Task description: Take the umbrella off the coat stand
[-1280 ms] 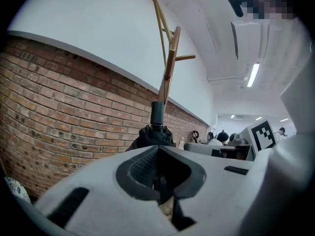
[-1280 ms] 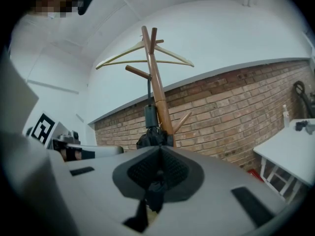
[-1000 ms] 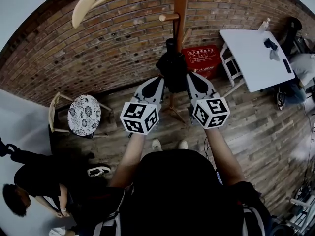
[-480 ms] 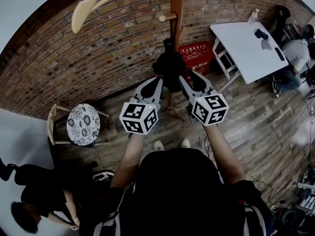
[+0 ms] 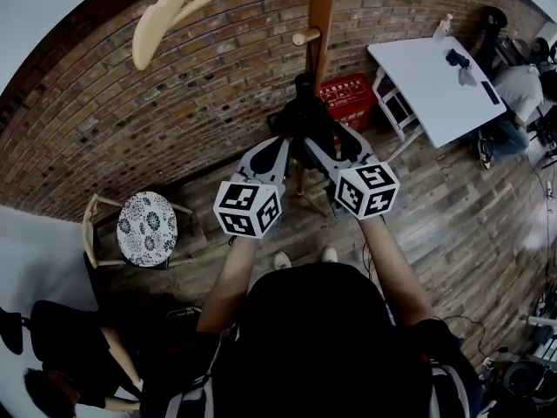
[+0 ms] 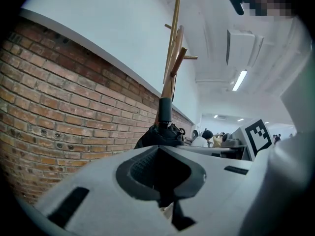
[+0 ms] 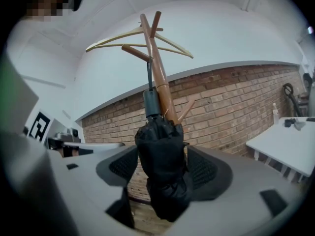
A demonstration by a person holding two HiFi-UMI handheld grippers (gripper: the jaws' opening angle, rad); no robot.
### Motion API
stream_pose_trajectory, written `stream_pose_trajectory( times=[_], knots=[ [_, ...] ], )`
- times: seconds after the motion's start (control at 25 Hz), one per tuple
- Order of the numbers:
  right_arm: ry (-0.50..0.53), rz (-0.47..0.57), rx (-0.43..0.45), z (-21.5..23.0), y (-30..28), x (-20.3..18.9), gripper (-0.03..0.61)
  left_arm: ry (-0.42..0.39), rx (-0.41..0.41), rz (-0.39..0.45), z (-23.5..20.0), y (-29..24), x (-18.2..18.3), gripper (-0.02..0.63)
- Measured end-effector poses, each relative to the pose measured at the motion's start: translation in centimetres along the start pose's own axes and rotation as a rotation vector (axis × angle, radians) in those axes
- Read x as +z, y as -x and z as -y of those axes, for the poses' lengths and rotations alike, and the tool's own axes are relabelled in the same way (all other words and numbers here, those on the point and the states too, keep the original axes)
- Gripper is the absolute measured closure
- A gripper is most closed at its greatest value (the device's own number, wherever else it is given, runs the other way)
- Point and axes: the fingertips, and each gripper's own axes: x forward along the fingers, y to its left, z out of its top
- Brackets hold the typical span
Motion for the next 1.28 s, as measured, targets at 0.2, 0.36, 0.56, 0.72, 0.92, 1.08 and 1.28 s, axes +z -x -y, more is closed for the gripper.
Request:
stream_pose_trajectory(
  times=[0.2,0.36,0.56,0.72,0.92,1.08,1.28],
  knots=[
    [0.014,-0.005,-0.028,0.2,-0.9,-0.1,0.281,-0.004,-0.014,0.001,-0.4,-0.5,0.3,0.595],
    [0.016,-0.009,-0.029,0.3,-1.4,-0.2,0.272,0.001,-0.020,0.006,-0.8,-0.8,0.5,0.597],
    [0.013,-0.019,-0.018,0.0,-2.0,-0.3,0.259,0.010,-0.029,0.005,-1.0,-1.1,0.4,0.597],
    [0.016,-0.021,-0.028,0.1,-2.4,-0.4,0.248,0.021,-0.025,0.005,-1.5,-1.0,0.3,0.595],
    [0.018,-0.027,-0.029,0.0,-3.0,-0.5,0.241,0.028,-0.018,0.008,-1.9,-1.0,0.4,0.595],
    [0.028,-0.033,-0.032,0.0,-3.5,-0.8,0.241,0.033,-0.017,0.004,-2.3,-1.1,0.2,0.595],
    [0.043,-0.039,-0.030,0.0,-4.1,-0.8,0.241,0.035,-0.013,0.005,-2.7,-1.3,0.3,0.595]
  ],
)
